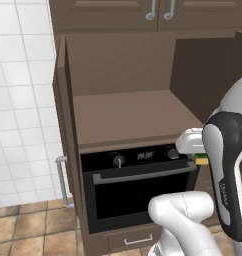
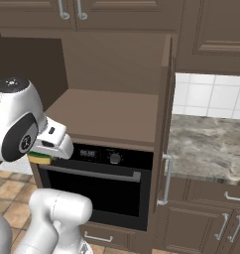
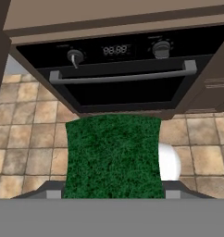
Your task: Open the cabinet. Pick the sponge and place it next to the sink. Then close the cabinet.
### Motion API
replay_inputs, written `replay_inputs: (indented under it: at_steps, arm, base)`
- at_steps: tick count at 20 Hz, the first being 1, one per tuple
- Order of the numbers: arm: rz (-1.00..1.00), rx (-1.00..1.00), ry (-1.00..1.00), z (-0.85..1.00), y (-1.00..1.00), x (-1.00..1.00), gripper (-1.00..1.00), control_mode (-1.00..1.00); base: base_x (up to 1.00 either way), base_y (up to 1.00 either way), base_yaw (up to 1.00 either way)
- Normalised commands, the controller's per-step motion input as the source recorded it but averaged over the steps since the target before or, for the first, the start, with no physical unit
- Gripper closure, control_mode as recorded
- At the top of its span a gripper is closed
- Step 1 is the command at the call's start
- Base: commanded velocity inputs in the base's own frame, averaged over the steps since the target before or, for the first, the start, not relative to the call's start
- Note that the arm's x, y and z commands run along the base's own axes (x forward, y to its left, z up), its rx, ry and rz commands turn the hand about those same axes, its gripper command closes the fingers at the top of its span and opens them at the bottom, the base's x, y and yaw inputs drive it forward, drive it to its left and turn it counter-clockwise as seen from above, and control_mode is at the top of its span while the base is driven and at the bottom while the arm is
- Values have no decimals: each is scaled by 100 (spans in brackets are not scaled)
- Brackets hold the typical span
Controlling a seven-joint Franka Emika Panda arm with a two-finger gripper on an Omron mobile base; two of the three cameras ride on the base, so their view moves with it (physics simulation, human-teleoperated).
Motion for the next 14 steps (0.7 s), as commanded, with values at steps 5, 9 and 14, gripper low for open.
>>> replay_inputs:
  at_steps: [5,9,14]
  arm:
    - [0,0,0,0,0,0,100,100]
    - [0,0,0,0,0,0,100,100]
    - [0,0,0,0,0,0,100,100]
  base:
    - [-5,0,0]
    - [-90,0,0]
    - [-97,11,-3]
